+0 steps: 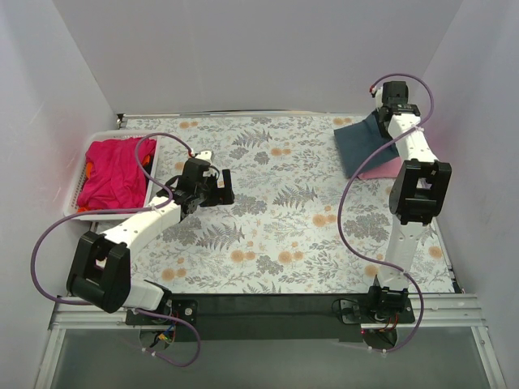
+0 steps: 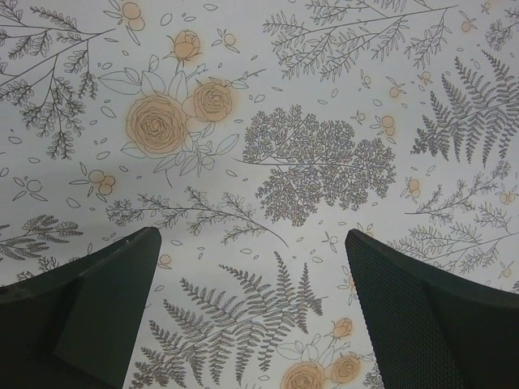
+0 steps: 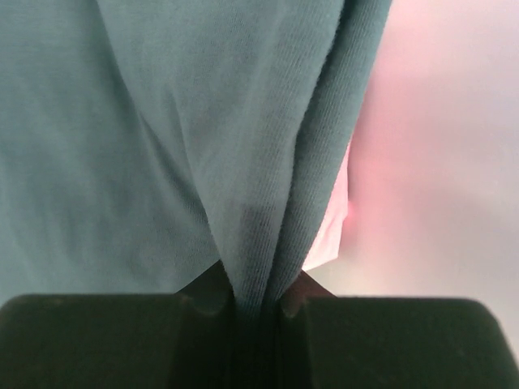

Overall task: Fold and stack the t-shirts
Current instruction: Neatly place the folded tshirt to the corner

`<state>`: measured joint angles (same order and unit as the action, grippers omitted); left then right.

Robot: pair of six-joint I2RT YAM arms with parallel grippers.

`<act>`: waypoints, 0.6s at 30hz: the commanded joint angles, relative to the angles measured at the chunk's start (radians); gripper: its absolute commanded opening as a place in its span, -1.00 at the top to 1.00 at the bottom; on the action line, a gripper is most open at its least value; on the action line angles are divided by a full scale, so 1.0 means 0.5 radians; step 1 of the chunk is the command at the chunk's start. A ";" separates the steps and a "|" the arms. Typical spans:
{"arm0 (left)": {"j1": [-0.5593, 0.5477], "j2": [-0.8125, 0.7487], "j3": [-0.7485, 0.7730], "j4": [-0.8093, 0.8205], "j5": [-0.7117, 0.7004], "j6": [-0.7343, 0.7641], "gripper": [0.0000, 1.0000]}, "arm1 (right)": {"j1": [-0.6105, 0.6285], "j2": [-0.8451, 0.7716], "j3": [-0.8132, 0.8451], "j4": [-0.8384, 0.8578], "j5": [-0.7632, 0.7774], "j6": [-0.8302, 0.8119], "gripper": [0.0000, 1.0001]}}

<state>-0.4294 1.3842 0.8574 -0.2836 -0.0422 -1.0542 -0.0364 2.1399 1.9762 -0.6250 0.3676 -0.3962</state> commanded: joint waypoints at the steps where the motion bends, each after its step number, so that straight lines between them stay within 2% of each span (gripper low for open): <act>1: -0.003 -0.016 -0.003 0.027 -0.048 0.028 -0.81 | -0.065 -0.083 -0.044 0.191 0.133 0.053 0.97; 9: -0.003 -0.010 -0.006 0.027 -0.060 0.041 -0.81 | -0.126 -0.009 -0.203 0.425 0.311 0.074 0.89; 12: -0.006 -0.010 0.000 0.027 -0.063 0.047 -0.80 | -0.136 0.025 -0.249 0.474 0.439 0.117 0.77; 15: -0.003 -0.010 0.000 0.027 -0.060 0.050 -0.80 | -0.145 0.089 -0.265 0.532 0.608 0.127 0.45; 16: -0.006 -0.010 0.000 0.027 -0.057 0.050 -0.80 | -0.154 0.101 -0.250 0.544 0.657 0.139 0.21; 18: -0.006 -0.010 0.000 0.027 -0.057 0.050 -0.80 | -0.154 0.132 -0.197 0.557 0.838 0.185 -0.15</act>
<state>-0.4294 1.3842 0.8570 -0.2836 -0.0521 -1.0435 -0.0956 2.1883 1.8473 -0.4255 0.6025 -0.3344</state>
